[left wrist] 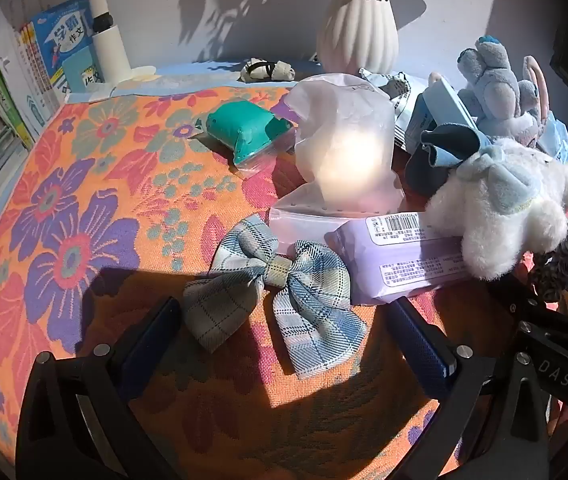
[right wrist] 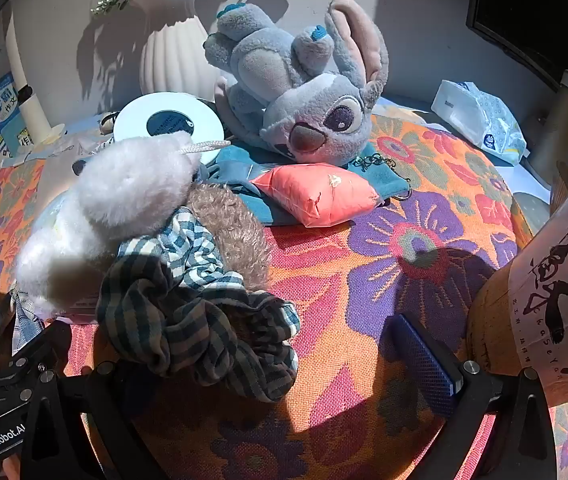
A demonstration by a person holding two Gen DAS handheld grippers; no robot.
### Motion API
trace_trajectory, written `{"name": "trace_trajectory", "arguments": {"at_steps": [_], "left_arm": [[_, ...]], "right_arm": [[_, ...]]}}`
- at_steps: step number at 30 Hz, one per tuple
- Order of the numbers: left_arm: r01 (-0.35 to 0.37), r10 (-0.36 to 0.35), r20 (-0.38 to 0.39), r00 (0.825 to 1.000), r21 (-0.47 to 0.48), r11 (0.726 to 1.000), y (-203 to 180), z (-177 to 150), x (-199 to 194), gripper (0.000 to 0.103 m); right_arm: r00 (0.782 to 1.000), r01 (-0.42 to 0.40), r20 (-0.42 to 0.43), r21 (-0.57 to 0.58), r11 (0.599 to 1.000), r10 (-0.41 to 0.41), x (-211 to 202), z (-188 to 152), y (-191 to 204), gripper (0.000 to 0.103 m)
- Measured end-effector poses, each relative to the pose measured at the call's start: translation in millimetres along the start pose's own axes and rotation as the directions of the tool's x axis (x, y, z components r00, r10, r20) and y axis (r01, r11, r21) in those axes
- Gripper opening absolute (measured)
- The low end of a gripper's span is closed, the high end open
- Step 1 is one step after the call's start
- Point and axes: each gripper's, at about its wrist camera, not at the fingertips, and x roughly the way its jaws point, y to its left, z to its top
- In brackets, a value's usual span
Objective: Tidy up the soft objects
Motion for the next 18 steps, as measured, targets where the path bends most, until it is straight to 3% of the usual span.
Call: {"name": "trace_trajectory", "arguments": {"at_steps": [4, 10, 16, 18], "left_arm": [[0.005, -0.005, -0.006, 1.000, 0.000, 1.000, -0.3, -0.8, -0.8, 0.103], [0.020, -0.020, -0.010, 1.000, 0.016, 1.000, -4.7, -20.4, -19.0, 0.102], [0.004, -0.007, 0.101, 0.995, 0.033, 0.999, -3.7, -34.7, -61.4, 0.102], [-0.008, -0.001, 0.168, 0.986, 0.052, 0.999, -3.6, -38.0, -79.6, 0.102]], "right_arm": [[1.000, -0.002, -0.007, 0.000, 1.000, 0.002, -0.2, 0.0, -0.2, 0.103], [0.993, -0.043, -0.114, -0.049, 0.998, 0.037, -15.6, -15.1, 0.2, 0.103], [0.993, -0.062, -0.105, -0.047, 0.997, 0.057, -37.5, -42.5, -5.3, 0.103], [0.996, -0.076, -0.055, -0.036, 0.996, 0.074, -50.9, -50.4, -8.4, 0.103]]}}
